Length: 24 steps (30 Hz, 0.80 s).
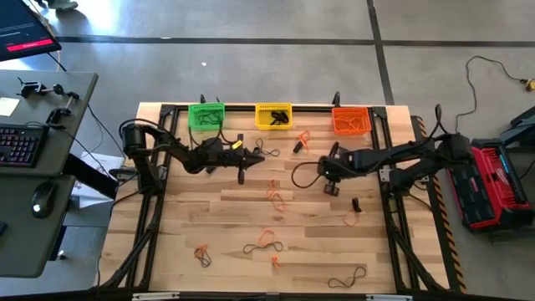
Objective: Sort rubber bands into baskets
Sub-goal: Put the black rubber band into the yellow bin
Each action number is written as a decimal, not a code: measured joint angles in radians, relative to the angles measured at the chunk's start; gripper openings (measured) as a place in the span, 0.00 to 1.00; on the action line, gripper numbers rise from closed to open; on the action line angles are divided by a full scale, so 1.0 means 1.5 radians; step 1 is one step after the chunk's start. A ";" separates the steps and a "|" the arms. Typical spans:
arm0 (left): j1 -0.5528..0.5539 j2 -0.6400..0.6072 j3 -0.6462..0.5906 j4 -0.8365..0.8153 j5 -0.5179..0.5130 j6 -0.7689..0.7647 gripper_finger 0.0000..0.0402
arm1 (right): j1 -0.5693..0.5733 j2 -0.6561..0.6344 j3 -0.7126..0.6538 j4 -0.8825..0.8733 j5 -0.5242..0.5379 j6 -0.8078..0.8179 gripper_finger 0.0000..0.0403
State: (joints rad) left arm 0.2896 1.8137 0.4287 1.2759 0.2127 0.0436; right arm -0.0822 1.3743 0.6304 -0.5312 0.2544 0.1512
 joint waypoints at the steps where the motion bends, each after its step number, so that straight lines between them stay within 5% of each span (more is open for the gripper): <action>1: 0.002 0.000 -0.009 0.014 0.009 -0.004 0.01 | -0.002 0.000 0.006 0.025 -0.010 -0.010 0.04; 10: 0.002 0.000 -0.061 0.084 0.039 -0.004 0.00 | -0.064 0.013 0.050 0.329 -0.058 -0.056 0.01; 24: 0.002 0.000 -0.061 0.086 0.038 0.004 0.00 | -0.211 0.252 0.410 0.219 -0.062 -0.129 0.00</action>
State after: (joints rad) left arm 0.2928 1.8133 0.3367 1.4052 0.2690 0.0493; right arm -0.3982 1.7523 1.2455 -0.2026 0.1616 -0.0422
